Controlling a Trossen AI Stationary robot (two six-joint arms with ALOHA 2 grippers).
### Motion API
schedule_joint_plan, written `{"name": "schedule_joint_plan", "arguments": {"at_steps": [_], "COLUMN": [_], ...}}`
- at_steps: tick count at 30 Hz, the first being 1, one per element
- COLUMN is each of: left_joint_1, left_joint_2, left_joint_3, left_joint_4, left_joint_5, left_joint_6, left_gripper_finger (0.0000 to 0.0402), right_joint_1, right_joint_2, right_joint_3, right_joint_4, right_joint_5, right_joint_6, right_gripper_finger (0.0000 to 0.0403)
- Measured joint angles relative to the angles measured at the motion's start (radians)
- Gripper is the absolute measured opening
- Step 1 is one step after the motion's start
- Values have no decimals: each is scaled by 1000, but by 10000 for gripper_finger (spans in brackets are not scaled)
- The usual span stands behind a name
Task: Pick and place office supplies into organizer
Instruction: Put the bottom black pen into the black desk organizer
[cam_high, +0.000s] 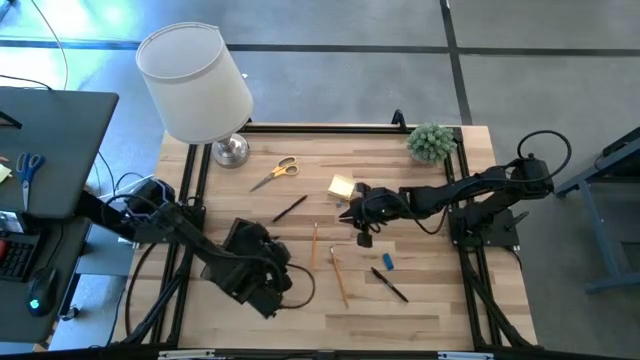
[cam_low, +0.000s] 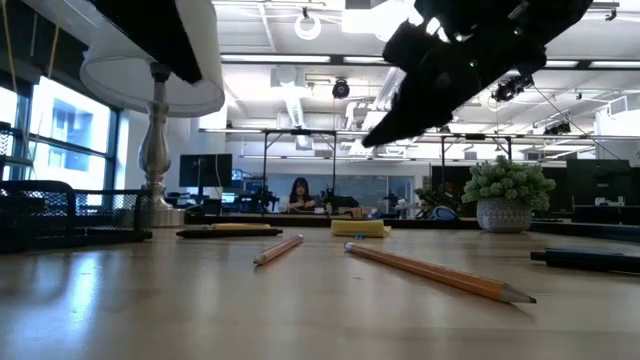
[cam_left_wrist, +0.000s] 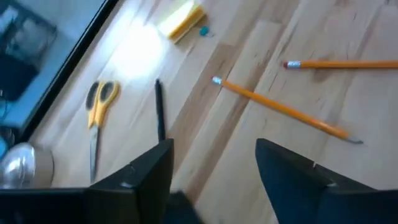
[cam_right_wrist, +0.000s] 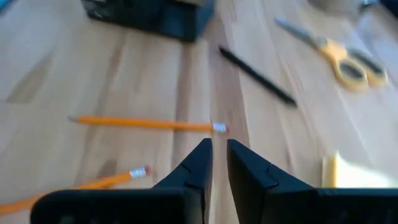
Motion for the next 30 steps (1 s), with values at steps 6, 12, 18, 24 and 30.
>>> {"name": "schedule_joint_plan", "arguments": {"at_steps": [6,12,18,24,30], "left_joint_1": [18,68,147,197,193], "left_joint_2": [-53,-95,-95,-95,-95], "left_joint_3": [-112,-239,-299,-303,-312], "left_joint_4": [256,559,771,876,1013], "left_joint_5": [-3,74,248,354,415], "left_joint_6": [248,446,705,834,917], "left_gripper_finger": [174,147,124,103,84], "right_joint_1": [52,141,264,375,497], "right_joint_2": [0,0,0,0,2], "right_joint_3": [0,0,0,0,0], "right_joint_4": [-98,-100,-132,-172,-269], "right_joint_5": [1,3,126,268,352], "right_joint_6": [136,263,376,507,742], "right_gripper_finger": [41,44,44,43,44]}}
